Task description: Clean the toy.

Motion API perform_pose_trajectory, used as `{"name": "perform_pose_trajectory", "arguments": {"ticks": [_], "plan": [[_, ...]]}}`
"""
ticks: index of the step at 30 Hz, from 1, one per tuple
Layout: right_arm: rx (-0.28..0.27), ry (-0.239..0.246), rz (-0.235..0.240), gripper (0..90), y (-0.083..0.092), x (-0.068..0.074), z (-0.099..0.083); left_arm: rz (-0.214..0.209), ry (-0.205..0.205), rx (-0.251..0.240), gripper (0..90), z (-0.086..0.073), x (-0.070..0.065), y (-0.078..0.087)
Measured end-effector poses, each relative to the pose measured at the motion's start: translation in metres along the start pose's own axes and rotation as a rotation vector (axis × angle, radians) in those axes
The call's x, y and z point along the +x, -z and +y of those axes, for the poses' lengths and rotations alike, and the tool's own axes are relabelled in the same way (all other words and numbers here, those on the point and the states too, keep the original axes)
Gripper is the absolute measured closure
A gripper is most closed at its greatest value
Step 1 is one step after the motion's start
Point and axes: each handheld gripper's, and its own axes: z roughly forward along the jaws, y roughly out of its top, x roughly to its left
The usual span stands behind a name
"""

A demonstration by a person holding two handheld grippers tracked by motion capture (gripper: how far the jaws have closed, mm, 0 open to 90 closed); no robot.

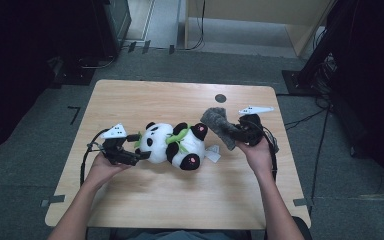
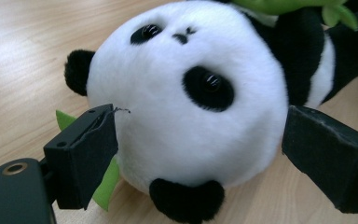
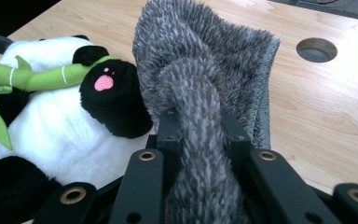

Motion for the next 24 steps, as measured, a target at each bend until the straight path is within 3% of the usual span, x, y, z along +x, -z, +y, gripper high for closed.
{"name": "perform_pose_trajectory", "arguments": {"ticks": [6, 9, 15, 18, 24], "plan": [[-0.012, -0.003, 0.008, 74.7, 0.004, 0.001, 0.002, -0.008, 0.026, 0.039, 6.3, -0.009, 0.003, -0.018], [-0.016, 0.001, 0.011, 74.7, 0.004, 0.002, 0.003, -0.01, 0.034, 0.032, 6.7, -0.012, 0.004, -0.021], [-0.02, 0.004, 0.016, 74.8, 0.005, 0.004, 0.005, 0.029, 0.009, 0.023, 28.8, -0.014, 0.0, -0.017], [-0.032, 0.006, 0.018, 75.0, 0.007, 0.007, 0.007, 0.036, 0.033, 0.024, 41.6, -0.013, -0.001, -0.017], [-0.054, 0.017, 0.017, 75.1, 0.012, 0.011, 0.013, 0.08, 0.118, -0.005, 45.2, -0.013, -0.007, -0.019]]}}
